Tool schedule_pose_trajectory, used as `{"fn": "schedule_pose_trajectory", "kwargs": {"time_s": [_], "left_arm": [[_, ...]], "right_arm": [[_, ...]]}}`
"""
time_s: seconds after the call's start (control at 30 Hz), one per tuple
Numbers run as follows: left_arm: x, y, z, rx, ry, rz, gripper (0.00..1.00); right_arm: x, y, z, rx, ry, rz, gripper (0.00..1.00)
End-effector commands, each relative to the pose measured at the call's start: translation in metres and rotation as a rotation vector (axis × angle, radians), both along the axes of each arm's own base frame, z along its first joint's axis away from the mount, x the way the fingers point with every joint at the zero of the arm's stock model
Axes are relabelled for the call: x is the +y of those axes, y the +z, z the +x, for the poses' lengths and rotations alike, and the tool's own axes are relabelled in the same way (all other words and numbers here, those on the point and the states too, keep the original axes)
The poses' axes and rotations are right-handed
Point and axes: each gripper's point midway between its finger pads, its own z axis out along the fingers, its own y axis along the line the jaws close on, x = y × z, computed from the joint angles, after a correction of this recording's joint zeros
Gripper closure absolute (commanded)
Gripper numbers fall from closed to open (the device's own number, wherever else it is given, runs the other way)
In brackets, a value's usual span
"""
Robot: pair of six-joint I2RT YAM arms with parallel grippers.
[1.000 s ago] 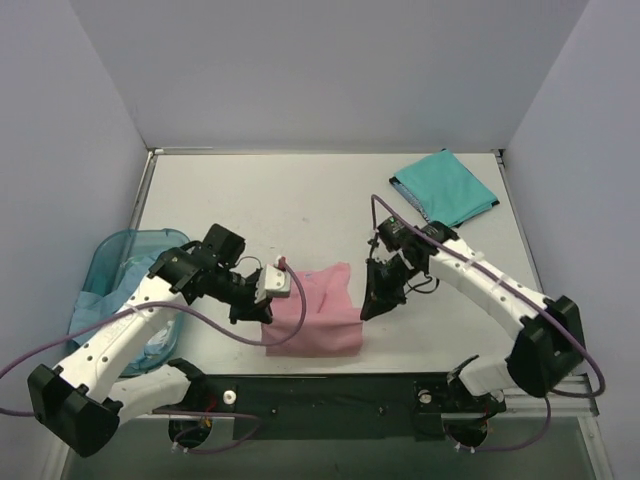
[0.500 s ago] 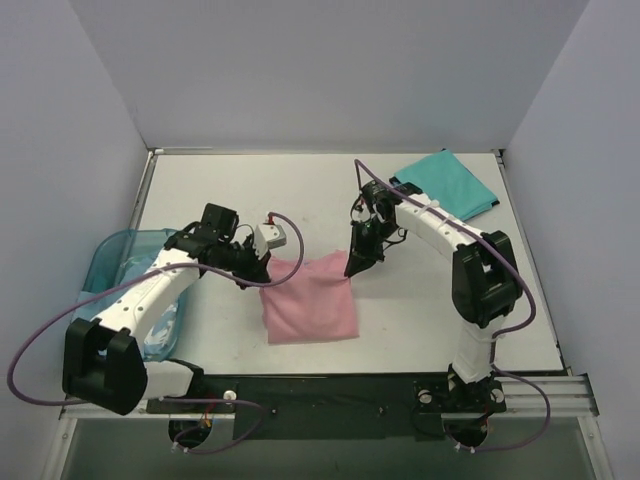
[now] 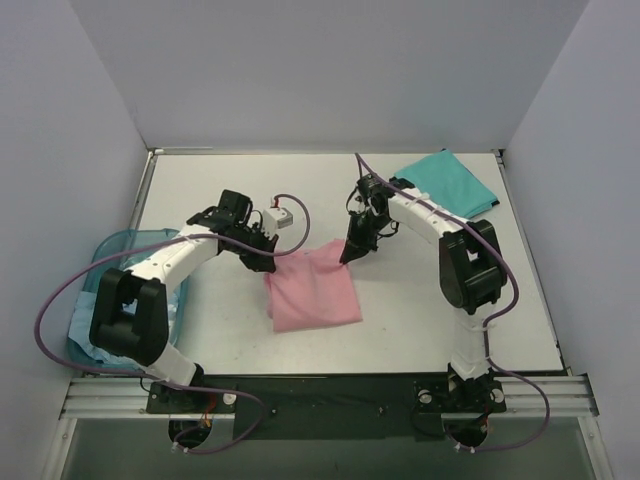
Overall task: Fold and stack the t-shirts
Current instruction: Fold the long partially folded tshirt into a neat square
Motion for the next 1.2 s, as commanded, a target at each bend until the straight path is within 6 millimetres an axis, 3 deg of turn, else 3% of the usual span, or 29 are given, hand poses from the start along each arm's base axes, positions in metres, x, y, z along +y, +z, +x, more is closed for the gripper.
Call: {"fn": "schedule_pose_trajectory", "kwargs": {"time_s": [0.0, 0.07, 0.1, 0.2, 0.3, 0.33, 0.47, 0.6, 0.67, 0.87, 1.0, 1.07, 1.13, 1.17], "left_arm": [[-0.007, 0.007, 0.030, -0.052, 0.057, -0.017, 1.00], [-0.007, 0.006, 0.035, -0.051, 0.070, -0.016, 0.97], [-0.005, 0.004, 0.040, -0.060, 0.086, 0.001, 0.90], [0.000, 0.003, 0.062, -0.121, 0.135, 0.038, 0.81], [0.003, 0.002, 0.077, -0.138, 0.153, 0.075, 0.60], [0.004, 0.001, 0.075, -0.120, 0.152, 0.080, 0.57], [0.004, 0.007, 0.072, -0.101, 0.142, 0.070, 0.43], [0.014, 0.012, 0.058, -0.009, 0.149, 0.009, 0.33], [0.016, 0.004, 0.052, 0.019, 0.139, 0.006, 0.32], [-0.003, -0.001, 0.048, 0.033, 0.084, -0.043, 0.30], [-0.003, -0.016, 0.048, 0.070, 0.077, -0.029, 0.30], [-0.003, -0.027, 0.049, 0.089, 0.082, -0.002, 0.30], [-0.002, -0.034, 0.053, 0.091, 0.084, 0.019, 0.30], [-0.001, -0.036, 0.055, 0.088, 0.087, 0.024, 0.30]], "right_arm": [[0.001, -0.004, 0.018, -0.019, -0.059, 0.012, 1.00], [0.002, -0.008, 0.028, -0.031, -0.070, 0.009, 0.89], [0.002, -0.006, 0.034, -0.043, -0.078, 0.008, 0.87], [-0.003, -0.007, 0.052, -0.078, -0.094, -0.007, 0.64], [-0.007, 0.009, 0.071, -0.148, -0.066, 0.017, 0.55], [-0.009, 0.019, 0.074, -0.183, -0.053, 0.020, 0.53], [-0.023, 0.037, 0.062, -0.298, 0.055, -0.025, 0.52], [-0.034, 0.016, 0.036, -0.259, 0.117, -0.049, 0.48], [-0.028, 0.003, 0.029, -0.232, 0.134, -0.030, 0.48], [-0.001, -0.010, 0.023, -0.193, 0.174, 0.022, 0.49], [-0.004, -0.021, 0.026, -0.170, 0.152, -0.005, 0.49], [-0.006, -0.027, 0.027, -0.161, 0.144, -0.019, 0.52], [-0.005, -0.029, 0.028, -0.157, 0.143, -0.019, 0.60], [-0.004, -0.028, 0.030, -0.162, 0.143, -0.015, 0.72]]}}
